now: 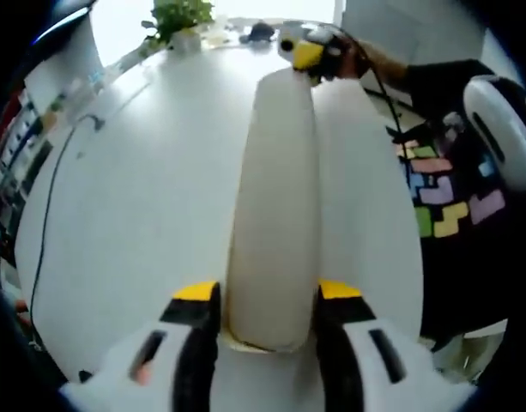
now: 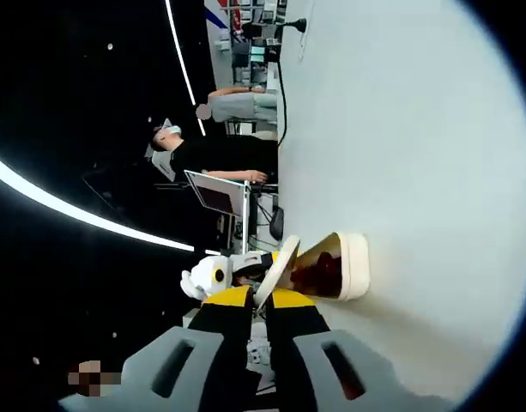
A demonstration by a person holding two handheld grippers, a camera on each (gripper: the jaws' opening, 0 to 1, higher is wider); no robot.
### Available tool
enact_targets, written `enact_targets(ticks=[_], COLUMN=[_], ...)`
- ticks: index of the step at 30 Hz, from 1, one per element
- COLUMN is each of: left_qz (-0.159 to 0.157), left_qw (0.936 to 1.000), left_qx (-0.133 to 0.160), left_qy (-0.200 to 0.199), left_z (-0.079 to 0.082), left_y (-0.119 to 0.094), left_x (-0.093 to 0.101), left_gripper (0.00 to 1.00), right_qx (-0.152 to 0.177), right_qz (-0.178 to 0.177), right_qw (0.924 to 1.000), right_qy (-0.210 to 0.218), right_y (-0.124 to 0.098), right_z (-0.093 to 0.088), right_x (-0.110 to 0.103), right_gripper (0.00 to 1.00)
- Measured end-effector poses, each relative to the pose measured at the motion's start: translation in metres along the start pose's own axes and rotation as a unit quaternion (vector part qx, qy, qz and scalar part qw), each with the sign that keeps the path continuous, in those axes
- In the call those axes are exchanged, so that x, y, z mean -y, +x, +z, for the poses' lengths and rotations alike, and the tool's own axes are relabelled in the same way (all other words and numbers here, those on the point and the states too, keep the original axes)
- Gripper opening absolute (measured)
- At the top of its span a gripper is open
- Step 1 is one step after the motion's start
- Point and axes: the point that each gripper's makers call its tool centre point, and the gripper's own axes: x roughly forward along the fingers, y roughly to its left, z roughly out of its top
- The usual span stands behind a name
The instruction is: Arrange the utensils inside the cutlery case until each visible utensil rests in its matching compartment.
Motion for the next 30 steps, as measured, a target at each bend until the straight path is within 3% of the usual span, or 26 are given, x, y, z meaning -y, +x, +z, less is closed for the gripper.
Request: enact_targets(ticks=[4, 9, 13, 17, 23, 30], left_qz=[0.001, -0.004, -0.005, -0.016, 0.003, 0.003], left_qw=[1.0, 0.9997, 0.9994, 0.9997, 0.9999, 0.9996], left_qx=[0.003, 0.012, 0.005, -0.007, -0.009, -0.03], left_qy=[-0.003, 0.02, 0.033, 0.019, 0.01, 0.0], left_z=[0.001, 0.002, -0.001, -0.008, -0.008, -0.012], left_y=[0.001, 0.0, -0.002, -0.007, -0.012, -0.009], left_x=[0.0, 0.001, 0.002, 0.004, -0.004, -0.004], left_gripper=[0.48, 0.48, 0.52, 0.58, 0.55, 0.5], right_qx=[0.003, 0.004, 0.005, 0.008, 0.008, 0.005], right_qz=[0.006, 0.01, 0.024, 0.039, 0.04, 0.034], right_qw=[1.0, 0.9998, 0.9995, 0.9987, 0.998, 0.9971], right_qy=[-0.005, -0.016, -0.02, -0.031, -0.048, -0.067], right_y=[-0.002, -0.003, 0.0, 0.002, 0.009, -0.002], right_z=[0.003, 0.007, 0.008, 0.01, 0.016, 0.008], right_x=[-0.001, -0.001, -0.004, -0.009, -0.004, -0.001], right_gripper=[0.03, 0.03, 0.03, 0.03, 0.03, 0.03])
